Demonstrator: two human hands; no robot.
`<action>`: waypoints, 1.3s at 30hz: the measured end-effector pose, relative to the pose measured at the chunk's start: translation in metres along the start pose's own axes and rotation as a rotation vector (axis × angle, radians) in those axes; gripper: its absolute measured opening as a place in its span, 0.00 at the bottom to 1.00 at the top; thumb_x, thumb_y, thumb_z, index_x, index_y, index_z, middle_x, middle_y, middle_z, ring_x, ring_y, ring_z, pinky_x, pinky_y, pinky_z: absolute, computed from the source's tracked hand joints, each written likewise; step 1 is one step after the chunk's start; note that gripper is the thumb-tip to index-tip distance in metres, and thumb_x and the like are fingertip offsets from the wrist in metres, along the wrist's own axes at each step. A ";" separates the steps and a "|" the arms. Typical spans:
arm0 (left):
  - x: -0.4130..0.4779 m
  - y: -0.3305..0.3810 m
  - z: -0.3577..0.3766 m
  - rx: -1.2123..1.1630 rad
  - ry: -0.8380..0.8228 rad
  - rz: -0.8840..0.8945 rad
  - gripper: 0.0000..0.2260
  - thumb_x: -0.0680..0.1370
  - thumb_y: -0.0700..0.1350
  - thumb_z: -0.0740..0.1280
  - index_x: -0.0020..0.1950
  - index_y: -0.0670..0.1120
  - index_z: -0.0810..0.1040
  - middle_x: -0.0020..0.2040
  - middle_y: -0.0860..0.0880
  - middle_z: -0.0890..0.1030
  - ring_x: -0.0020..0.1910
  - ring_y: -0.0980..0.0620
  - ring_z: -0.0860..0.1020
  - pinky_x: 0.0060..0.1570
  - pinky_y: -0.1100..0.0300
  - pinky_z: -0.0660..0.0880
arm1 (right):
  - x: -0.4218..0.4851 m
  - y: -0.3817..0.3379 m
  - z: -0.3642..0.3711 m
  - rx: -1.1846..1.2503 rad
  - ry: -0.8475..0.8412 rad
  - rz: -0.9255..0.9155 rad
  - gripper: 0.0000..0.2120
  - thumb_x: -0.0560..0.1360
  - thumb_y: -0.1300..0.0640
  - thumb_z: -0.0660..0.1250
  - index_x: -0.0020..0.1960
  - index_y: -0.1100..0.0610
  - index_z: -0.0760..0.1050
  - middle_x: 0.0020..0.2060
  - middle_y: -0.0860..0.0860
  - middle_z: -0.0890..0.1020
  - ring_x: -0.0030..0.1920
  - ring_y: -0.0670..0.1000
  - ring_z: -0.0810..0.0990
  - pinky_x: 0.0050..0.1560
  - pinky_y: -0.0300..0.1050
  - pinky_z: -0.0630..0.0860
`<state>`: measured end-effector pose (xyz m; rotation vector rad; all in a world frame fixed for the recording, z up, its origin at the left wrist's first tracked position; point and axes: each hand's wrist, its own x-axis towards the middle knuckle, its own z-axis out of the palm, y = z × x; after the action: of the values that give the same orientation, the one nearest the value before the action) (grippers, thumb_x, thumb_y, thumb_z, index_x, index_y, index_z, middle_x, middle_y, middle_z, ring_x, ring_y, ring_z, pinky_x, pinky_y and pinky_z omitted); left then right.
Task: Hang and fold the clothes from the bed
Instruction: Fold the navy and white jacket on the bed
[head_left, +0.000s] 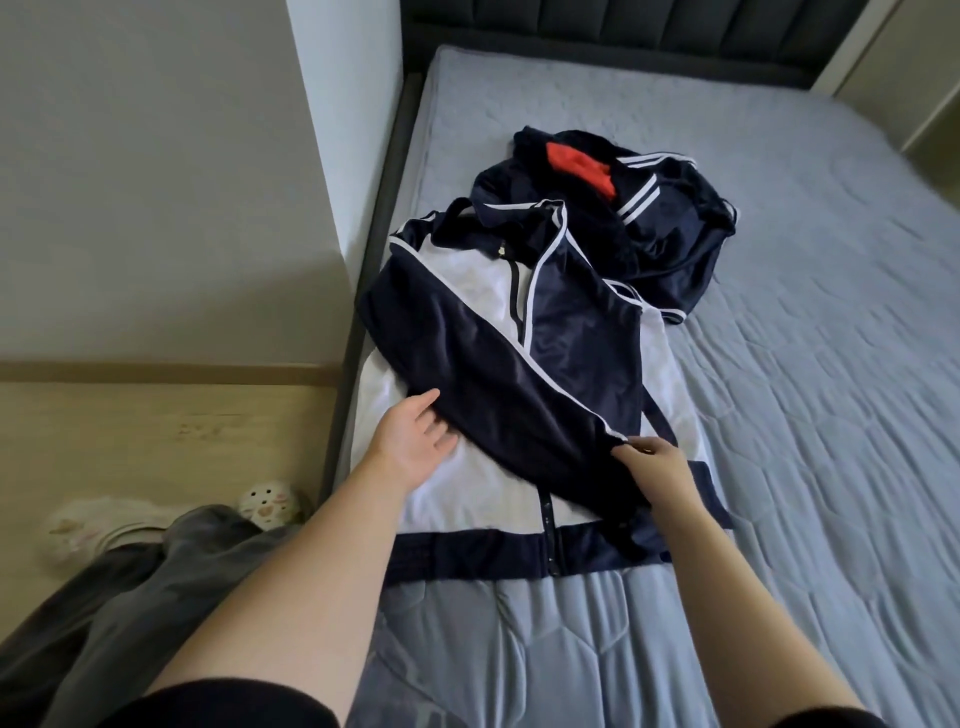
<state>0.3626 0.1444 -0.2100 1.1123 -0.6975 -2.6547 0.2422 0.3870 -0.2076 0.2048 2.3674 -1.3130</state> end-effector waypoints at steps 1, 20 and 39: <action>0.001 0.000 -0.001 0.017 0.004 -0.001 0.20 0.81 0.43 0.58 0.74 0.42 0.64 0.75 0.45 0.63 0.73 0.45 0.62 0.66 0.49 0.64 | 0.001 -0.002 0.002 -0.010 0.030 -0.021 0.07 0.71 0.61 0.68 0.48 0.57 0.79 0.35 0.51 0.81 0.36 0.50 0.78 0.35 0.42 0.72; 0.072 0.070 0.001 -0.173 0.127 0.151 0.12 0.81 0.46 0.58 0.59 0.42 0.76 0.50 0.44 0.81 0.45 0.48 0.80 0.41 0.56 0.75 | 0.047 -0.155 0.185 -0.730 -0.074 -0.742 0.25 0.74 0.54 0.63 0.68 0.61 0.65 0.66 0.56 0.69 0.66 0.58 0.65 0.67 0.48 0.61; 0.155 0.111 -0.001 -0.467 -0.156 0.241 0.16 0.81 0.51 0.58 0.53 0.42 0.80 0.48 0.42 0.85 0.44 0.45 0.84 0.37 0.58 0.80 | 0.160 -0.211 0.215 -0.484 -0.029 -0.218 0.14 0.74 0.59 0.64 0.57 0.64 0.75 0.42 0.57 0.80 0.44 0.57 0.79 0.36 0.38 0.71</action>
<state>0.2526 -0.0050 -0.2540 0.6566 -0.1939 -2.5221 0.0924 0.0806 -0.2128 -0.2198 2.6525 -0.7785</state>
